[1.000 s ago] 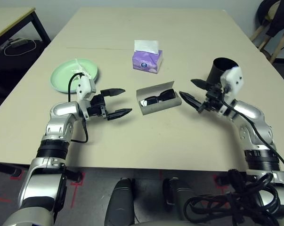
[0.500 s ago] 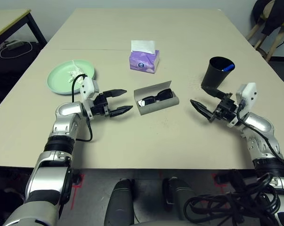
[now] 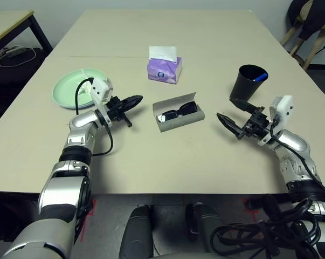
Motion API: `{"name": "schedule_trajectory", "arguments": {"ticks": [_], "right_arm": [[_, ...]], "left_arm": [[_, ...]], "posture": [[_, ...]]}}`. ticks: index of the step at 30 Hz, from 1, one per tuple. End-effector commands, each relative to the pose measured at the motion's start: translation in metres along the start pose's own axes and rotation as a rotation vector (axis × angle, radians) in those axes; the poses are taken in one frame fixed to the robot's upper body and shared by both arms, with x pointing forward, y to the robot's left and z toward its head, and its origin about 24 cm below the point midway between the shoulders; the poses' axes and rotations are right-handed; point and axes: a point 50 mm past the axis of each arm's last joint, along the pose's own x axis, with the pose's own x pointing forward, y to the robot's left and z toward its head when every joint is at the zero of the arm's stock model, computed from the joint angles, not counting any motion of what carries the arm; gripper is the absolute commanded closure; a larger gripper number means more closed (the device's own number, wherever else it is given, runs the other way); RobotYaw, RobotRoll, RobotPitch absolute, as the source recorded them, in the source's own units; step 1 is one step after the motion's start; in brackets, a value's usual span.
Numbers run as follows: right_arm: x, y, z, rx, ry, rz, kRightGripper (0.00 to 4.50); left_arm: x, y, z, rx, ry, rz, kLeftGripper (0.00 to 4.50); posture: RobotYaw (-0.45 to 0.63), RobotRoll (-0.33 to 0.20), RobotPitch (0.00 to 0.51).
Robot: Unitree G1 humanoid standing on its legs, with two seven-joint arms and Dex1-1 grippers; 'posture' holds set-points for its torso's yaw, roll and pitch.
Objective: Organize and tidy the items on the table.
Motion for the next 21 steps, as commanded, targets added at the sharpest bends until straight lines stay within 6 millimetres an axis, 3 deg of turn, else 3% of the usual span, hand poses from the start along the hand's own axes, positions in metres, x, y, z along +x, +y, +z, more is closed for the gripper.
{"name": "schedule_trajectory", "arguments": {"ticks": [1, 12, 21], "right_arm": [[0.001, 0.003, -0.001, 0.040, 0.000, 0.010, 0.00], [0.006, 0.005, 0.006, 0.042, -0.011, 0.010, 0.00], [0.004, 0.004, 0.009, 0.027, -0.008, -0.004, 0.00]], "left_arm": [[0.010, -0.001, 0.002, -0.019, 0.016, -0.001, 4.47], [0.034, -0.011, -0.003, 0.047, 0.151, -0.022, 4.47], [0.034, -0.036, -0.012, 0.083, 0.162, -0.282, 4.47]], "posture": [[0.04, 0.000, 0.100], [0.02, 0.000, 0.095], [0.02, 0.000, 0.091]]}}
